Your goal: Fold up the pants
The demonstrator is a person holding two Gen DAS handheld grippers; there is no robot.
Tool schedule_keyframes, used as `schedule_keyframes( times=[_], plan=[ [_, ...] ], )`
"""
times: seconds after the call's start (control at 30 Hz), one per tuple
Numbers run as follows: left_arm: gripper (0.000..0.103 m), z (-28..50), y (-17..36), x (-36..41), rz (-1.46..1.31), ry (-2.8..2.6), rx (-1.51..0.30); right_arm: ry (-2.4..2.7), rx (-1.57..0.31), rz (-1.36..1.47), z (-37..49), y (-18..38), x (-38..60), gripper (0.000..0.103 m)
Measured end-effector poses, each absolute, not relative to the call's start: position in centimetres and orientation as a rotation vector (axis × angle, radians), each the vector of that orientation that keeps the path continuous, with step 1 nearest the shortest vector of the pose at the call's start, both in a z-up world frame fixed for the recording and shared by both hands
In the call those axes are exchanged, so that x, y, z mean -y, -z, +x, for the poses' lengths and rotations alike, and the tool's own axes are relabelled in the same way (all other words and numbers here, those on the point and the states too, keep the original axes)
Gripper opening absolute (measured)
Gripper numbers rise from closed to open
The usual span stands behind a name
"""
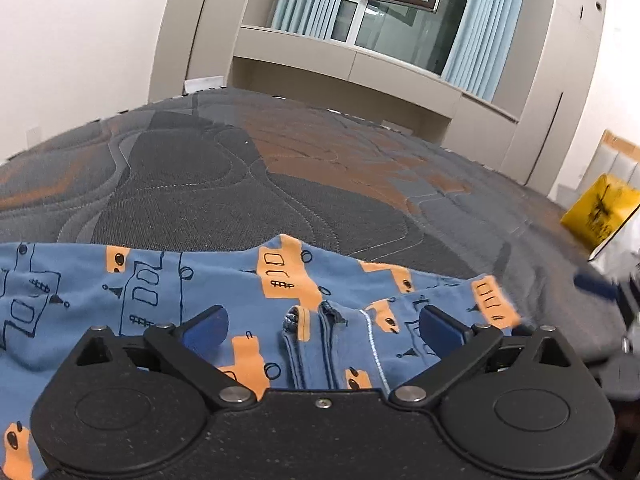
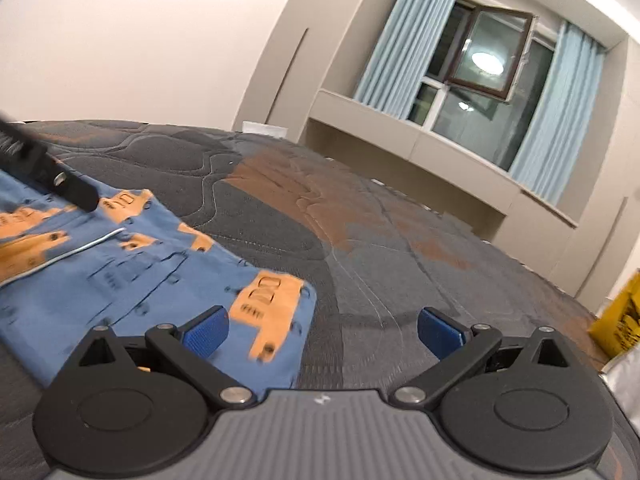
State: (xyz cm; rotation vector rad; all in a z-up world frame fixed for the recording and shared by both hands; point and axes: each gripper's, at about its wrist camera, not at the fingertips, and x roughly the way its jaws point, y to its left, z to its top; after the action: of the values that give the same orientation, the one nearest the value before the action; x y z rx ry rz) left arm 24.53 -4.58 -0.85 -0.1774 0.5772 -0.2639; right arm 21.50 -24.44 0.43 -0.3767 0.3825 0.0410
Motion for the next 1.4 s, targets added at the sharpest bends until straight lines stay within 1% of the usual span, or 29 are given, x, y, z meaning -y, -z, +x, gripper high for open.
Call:
schedule_keyframes(
  times=[0.2,0.3,0.5,0.7,0.83,0.9,1.1,1.27,1.4],
  plan=[
    [0.102,25.9,2.5,5.4,-0.068,0.154,-0.625,-0.058,-0.427,-0.434,26.4,0.6,24.1,0.103],
    [0.103,26.2,2.7,4.9,-0.075,0.149,-0.633,0.030,-0.432,-0.461,27.5,1.3,24.4,0.103],
    [0.102,26.1,2.8,4.4,-0.087,0.153,-0.630,0.163,-0.463,-0.400,28.2,1.7,26.7,0.103],
    [0.102,23.3,1.4,3.1,-0.132,0.199,-0.604,0.057,-0.404,-0.356,22.8,-0.2,26.3,0.103],
    [0.102,21.0,2.1,3.6,-0.030,0.189,-0.626,0.025,-0.459,-0.452,18.6,1.3,24.8,0.103],
    [0.102,19.9,2.6,3.6,-0.005,0.185,-0.601,0.063,-0.435,-0.494,17.1,2.2,24.5,0.103],
    [0.102,18.3,2.0,1.5,-0.072,0.197,-0.588,0.101,-0.414,-0.495,16.8,1.9,24.3,0.103],
    [0.102,17.0,0.6,-1.4,-0.101,0.122,-0.536,-0.014,-0.364,-0.387,15.9,0.2,23.3,0.103],
    [0.102,16.0,-0.3,-4.2,-0.126,0.038,-0.480,-0.154,-0.375,-0.246,16.5,-1.1,20.6,0.103]
  ],
)
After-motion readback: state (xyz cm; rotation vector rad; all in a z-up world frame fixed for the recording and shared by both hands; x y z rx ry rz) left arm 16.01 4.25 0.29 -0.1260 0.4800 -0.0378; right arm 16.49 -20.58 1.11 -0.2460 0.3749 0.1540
